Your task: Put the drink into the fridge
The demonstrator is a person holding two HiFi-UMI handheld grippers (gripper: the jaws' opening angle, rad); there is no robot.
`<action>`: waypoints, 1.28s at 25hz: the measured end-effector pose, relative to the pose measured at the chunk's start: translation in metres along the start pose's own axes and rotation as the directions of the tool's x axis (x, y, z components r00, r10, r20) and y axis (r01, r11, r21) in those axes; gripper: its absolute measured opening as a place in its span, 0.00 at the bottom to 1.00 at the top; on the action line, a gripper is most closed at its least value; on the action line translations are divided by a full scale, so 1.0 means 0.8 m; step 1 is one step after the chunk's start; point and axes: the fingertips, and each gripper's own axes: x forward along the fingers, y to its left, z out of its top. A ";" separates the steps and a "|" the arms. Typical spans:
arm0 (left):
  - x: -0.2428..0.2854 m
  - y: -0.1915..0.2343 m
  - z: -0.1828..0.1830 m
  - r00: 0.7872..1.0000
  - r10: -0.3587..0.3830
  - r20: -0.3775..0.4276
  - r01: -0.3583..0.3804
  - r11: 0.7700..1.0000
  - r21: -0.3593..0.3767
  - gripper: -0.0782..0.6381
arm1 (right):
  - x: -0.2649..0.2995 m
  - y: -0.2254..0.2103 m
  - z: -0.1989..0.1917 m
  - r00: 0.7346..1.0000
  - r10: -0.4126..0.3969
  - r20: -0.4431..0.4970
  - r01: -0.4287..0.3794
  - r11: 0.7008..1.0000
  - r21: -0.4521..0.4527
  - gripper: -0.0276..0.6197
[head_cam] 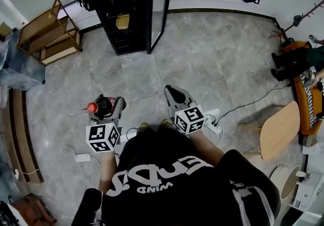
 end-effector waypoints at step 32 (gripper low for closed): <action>0.202 0.116 0.077 0.999 -0.042 0.011 0.042 0.999 0.004 0.54 | 0.219 -0.087 0.060 1.000 0.006 0.025 -0.005 1.000 -0.015 0.08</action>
